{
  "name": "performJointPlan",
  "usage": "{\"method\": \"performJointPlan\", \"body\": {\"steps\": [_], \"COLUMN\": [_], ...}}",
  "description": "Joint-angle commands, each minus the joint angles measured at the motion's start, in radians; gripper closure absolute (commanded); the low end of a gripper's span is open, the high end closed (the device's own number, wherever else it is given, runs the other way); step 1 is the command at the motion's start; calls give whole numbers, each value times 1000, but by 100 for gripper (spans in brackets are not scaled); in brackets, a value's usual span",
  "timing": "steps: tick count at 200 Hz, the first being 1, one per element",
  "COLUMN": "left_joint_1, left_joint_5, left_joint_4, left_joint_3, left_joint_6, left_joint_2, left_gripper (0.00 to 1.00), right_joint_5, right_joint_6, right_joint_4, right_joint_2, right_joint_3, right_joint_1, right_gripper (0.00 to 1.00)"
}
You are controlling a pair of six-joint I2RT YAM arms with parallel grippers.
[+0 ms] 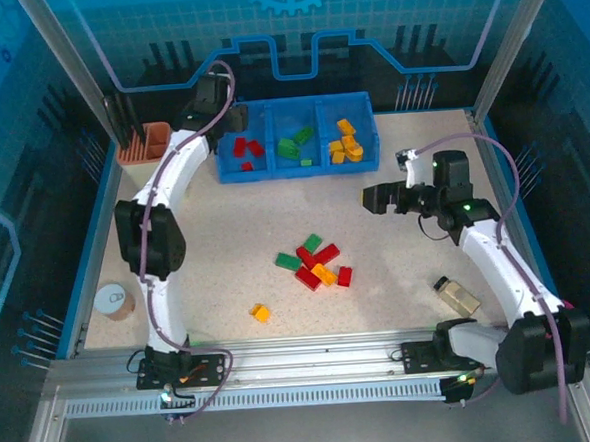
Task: Sort the legos into containers by color
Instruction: Place the lego in the container, then pick up the lego from the middle-left of the table.
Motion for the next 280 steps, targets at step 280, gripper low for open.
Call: {"method": "performJointPlan", "body": {"steps": [280], "left_joint_1": [-975], "left_joint_5": [-213], "left_joint_4": [-191], "left_joint_3": [-450], "left_joint_6": [-773], "left_joint_2": [-29], "left_gripper": [28], "right_joint_5": [201], "right_joint_6": [15], "right_joint_4": [-434], "right_joint_2": [-459], "right_joint_3": [-25], "right_joint_1": [-96], "right_gripper": [0]}}
